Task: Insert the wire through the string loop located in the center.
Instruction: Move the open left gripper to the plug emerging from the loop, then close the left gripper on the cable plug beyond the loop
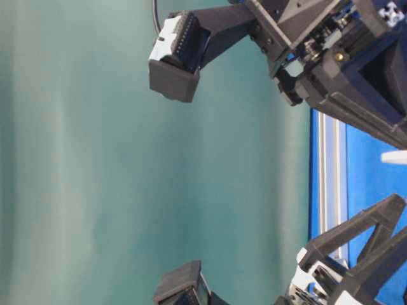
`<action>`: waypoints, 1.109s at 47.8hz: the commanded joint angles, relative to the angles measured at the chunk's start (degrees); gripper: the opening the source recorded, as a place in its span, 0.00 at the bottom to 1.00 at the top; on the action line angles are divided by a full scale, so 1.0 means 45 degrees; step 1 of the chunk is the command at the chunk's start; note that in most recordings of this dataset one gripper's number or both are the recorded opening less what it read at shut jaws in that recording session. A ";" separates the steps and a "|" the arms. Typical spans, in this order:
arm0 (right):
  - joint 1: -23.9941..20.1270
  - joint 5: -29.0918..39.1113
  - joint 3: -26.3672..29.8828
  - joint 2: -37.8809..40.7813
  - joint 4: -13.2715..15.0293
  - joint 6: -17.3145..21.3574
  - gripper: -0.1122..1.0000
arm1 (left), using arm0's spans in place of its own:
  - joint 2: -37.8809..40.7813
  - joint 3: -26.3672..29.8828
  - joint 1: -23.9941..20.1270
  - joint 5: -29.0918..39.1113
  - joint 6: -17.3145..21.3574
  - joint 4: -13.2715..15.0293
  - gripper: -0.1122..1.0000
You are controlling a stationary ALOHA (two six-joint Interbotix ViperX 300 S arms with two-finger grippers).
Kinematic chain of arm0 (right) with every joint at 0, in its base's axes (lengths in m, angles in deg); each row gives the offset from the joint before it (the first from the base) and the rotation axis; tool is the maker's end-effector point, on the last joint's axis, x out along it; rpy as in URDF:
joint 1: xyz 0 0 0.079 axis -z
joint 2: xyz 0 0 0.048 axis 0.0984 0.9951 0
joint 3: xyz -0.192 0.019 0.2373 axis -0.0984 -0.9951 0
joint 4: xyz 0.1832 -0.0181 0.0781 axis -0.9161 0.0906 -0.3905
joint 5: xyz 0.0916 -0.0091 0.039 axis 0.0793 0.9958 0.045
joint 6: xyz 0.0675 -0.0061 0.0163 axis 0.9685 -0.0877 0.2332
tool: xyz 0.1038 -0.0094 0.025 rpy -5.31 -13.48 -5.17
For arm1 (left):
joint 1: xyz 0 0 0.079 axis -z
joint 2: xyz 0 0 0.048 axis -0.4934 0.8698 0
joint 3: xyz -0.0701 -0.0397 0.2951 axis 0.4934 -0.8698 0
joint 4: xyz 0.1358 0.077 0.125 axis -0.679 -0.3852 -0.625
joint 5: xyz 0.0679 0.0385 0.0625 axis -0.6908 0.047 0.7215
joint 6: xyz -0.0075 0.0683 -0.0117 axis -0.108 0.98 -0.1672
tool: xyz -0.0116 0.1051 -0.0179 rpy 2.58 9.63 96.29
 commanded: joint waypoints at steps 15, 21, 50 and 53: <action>-0.0039 -0.0137 0.0117 -0.0156 0.0020 -0.0020 0.08 | -0.0156 0.0215 0.0000 -0.0039 0.0000 -0.0020 0.90; -0.0039 -0.0117 0.0117 -0.0156 0.0020 -0.0020 0.08 | -0.0137 0.0254 0.0020 0.0000 0.0000 0.0000 0.90; -0.0078 -0.0137 0.0117 -0.0156 0.0059 -0.0039 0.08 | -0.0098 0.0352 0.0020 0.0195 0.0000 0.0000 0.89; -0.0078 -0.0137 0.0117 -0.0156 0.0059 -0.0020 0.08 | -0.0117 0.0352 0.0000 0.0215 0.0000 -0.0020 0.90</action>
